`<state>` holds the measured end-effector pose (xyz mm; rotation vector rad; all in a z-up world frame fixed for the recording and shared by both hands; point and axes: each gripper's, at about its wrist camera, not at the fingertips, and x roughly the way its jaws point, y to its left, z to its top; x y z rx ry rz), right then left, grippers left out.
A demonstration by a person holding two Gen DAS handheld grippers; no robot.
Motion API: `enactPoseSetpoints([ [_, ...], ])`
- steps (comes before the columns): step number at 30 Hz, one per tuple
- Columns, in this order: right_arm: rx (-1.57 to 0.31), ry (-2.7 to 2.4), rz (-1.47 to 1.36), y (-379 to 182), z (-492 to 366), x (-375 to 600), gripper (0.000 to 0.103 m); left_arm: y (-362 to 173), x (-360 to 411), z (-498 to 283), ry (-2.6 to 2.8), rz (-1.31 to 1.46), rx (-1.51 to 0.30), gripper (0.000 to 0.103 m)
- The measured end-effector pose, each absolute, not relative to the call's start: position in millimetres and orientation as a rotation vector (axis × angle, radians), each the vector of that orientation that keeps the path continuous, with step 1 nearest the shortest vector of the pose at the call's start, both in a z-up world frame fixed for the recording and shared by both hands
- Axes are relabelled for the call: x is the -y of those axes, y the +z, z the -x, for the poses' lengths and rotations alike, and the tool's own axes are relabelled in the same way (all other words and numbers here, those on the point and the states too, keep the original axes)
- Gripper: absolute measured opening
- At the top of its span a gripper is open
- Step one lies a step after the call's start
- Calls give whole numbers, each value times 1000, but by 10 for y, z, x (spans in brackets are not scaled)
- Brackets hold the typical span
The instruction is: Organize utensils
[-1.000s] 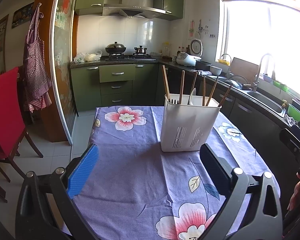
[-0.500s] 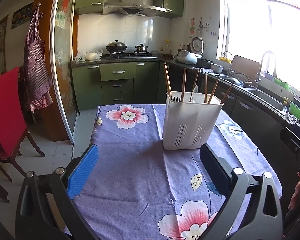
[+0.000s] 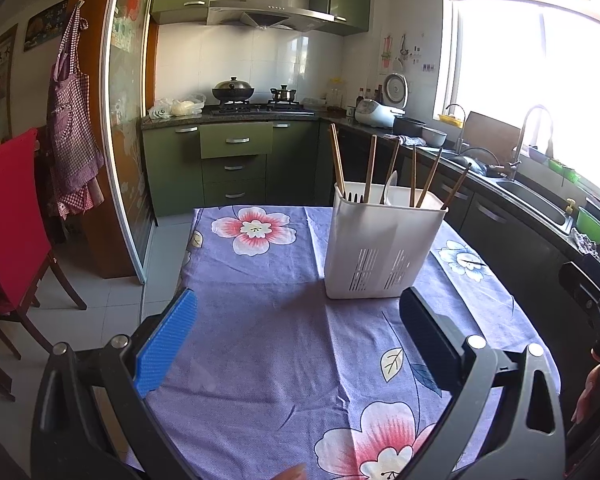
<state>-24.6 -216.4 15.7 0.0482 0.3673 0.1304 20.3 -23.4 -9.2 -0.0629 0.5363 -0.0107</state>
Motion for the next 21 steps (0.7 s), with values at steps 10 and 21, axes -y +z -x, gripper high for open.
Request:
enactPoseSetpoints([
  [10,-373,129,-47,144,241,2164,98,-86,223,-200,-34,82,-541,96],
  [21,-381,130,-46,119,237,2158,98,-33,247,-159,-47,76,-529,96],
])
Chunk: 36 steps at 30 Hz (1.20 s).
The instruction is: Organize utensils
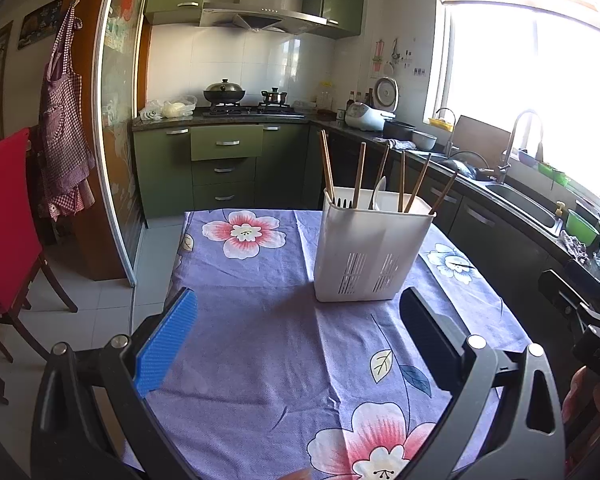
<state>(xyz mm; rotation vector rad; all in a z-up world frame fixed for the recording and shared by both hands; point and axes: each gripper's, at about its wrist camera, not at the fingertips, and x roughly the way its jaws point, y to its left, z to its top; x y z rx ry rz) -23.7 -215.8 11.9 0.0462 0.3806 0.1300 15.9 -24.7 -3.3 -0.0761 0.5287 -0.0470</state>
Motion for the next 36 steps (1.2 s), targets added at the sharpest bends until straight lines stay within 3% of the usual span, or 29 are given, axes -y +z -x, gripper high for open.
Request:
enactPoseSetpoints([
  [25,-390,130,-42,111,200,2153,98,-76,254,-247,-13,41,-530,96],
  [36,-393,127,-47,112,187,2162,98,-168,210,-380,-56,81,-614,96],
])
